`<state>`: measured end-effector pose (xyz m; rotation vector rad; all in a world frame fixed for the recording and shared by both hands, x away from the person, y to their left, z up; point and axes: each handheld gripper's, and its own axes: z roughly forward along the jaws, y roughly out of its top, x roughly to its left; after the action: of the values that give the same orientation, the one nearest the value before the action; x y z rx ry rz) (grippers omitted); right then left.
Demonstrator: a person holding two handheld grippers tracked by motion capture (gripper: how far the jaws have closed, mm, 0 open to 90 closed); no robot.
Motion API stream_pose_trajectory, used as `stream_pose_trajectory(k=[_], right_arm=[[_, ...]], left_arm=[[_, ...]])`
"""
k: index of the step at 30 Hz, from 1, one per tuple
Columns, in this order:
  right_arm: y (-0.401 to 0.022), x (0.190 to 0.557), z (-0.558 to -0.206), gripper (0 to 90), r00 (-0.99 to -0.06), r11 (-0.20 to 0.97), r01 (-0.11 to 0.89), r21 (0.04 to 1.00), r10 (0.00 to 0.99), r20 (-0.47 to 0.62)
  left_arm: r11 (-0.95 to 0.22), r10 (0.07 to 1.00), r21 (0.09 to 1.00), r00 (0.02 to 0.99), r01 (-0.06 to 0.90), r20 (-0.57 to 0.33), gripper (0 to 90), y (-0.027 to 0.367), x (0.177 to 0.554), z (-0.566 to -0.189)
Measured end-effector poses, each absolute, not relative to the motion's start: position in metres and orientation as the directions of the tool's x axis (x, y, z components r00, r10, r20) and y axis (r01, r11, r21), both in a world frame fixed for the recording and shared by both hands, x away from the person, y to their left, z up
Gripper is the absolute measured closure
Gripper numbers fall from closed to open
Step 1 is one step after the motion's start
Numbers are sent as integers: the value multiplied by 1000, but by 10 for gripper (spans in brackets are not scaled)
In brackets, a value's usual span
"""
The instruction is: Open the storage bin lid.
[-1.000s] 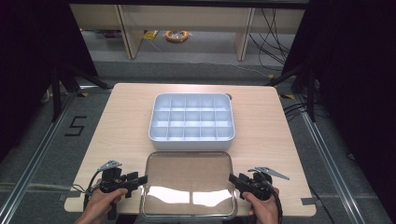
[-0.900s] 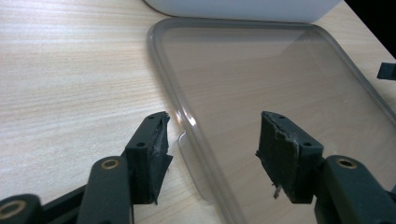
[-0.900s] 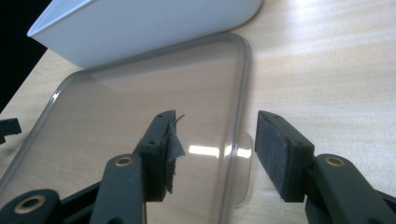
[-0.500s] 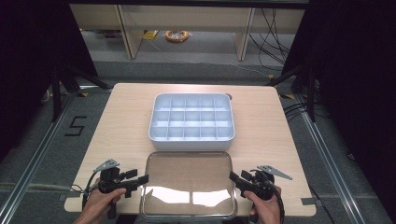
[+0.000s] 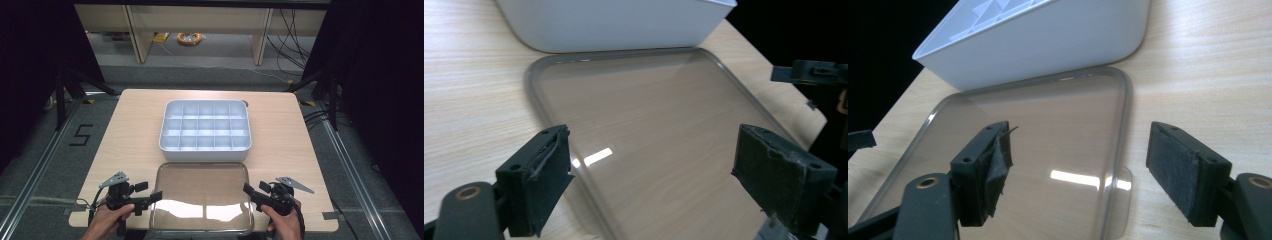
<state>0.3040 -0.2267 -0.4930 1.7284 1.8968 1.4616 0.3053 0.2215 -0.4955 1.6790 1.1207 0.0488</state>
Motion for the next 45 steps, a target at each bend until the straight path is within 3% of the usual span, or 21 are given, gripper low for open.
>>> stream_pose_trajectory(k=[17, 27, 29, 30, 36, 42, 45], right_arm=[[-220, 295, -488, 258, -314, -173, 659, 732, 821, 477], [-216, 286, -488, 256, -365, -114, 629, 769, 830, 421], [-213, 281, -486, 256, -339, -146, 661, 737, 817, 466], [-215, 282, -487, 255, -379, -102, 633, 767, 823, 423], [-213, 276, -488, 242, -400, -87, 628, 774, 817, 417], [-211, 268, -487, 236, -376, -109, 662, 742, 807, 454], [-212, 268, -489, 233, -405, -66, 626, 777, 824, 396]], left_arm=[[-16, 689, 781, 573, 625, -445, 145, 223, 302, -494], [-22, 684, 800, 593, 600, -426, 145, 222, 293, -493], [-22, 689, 803, 591, 596, -420, 145, 221, 292, -493], [-23, 683, 807, 599, 590, -419, 145, 220, 291, -493], [-58, 676, 806, 618, 589, -402, 145, 216, 285, -493], [-81, 680, 800, 620, 595, -392, 145, 214, 278, -492], [-79, 669, 802, 628, 593, -398, 145, 213, 275, -493]])
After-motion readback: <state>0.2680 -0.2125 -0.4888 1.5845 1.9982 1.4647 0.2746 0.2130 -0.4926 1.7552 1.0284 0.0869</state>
